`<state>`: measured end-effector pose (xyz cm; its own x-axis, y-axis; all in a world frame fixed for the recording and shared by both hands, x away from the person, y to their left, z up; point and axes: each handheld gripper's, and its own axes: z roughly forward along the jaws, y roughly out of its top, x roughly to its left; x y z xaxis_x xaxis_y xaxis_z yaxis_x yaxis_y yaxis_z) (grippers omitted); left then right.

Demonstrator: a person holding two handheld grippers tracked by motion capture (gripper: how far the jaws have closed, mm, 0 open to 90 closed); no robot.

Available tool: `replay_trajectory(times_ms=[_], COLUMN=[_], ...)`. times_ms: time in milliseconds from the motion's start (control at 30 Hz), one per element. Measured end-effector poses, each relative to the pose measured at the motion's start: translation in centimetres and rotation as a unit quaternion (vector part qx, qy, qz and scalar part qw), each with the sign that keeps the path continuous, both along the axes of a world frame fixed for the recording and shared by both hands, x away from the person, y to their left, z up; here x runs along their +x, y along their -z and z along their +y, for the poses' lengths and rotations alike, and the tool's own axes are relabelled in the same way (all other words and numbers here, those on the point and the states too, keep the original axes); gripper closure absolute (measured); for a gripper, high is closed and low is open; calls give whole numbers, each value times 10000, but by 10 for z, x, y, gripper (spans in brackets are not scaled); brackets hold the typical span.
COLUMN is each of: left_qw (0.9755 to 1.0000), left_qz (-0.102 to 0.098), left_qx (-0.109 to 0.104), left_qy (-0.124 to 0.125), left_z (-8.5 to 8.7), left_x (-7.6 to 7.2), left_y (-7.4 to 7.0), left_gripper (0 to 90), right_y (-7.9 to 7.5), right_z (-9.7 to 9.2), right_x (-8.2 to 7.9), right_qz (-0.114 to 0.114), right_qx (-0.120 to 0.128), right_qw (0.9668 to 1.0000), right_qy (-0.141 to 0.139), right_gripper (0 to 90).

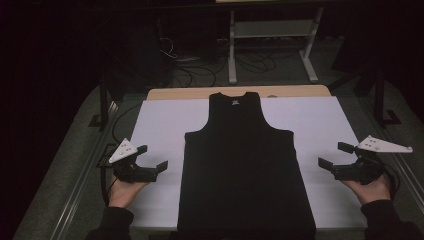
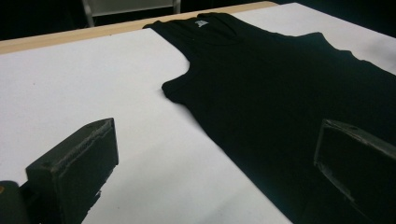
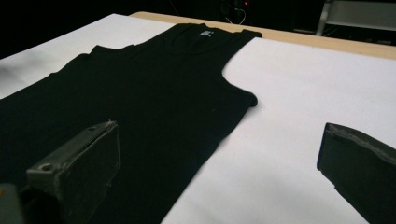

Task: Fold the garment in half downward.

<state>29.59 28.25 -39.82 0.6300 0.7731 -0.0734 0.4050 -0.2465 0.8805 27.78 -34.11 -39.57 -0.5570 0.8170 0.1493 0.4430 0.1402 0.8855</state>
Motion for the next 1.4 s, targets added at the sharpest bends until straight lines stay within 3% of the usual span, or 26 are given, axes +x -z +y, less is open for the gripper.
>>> replay_trajectory(times_ms=[267,467,867,1400], left_qw=[10000,9997,9990,9983], left_qz=[29,186,188,301], left_qx=[64,105,284,377], left_qy=[-22,153,300,342], left_z=[0,-5,-10,-15], left_x=[11,17,32,56], left_y=[-7,-11,-27,-35], left_gripper=[0,0,0,0], right_y=[-5,-13,-24,-44], right_z=[3,5,9,18], right_x=[12,19,33,62], right_qz=[127,104,107,183], right_qx=[-235,-343,-450,-650], right_qw=[9996,9993,9988,9971], right_qy=[22,-101,-163,-349], right_gripper=[0,0,0,0])
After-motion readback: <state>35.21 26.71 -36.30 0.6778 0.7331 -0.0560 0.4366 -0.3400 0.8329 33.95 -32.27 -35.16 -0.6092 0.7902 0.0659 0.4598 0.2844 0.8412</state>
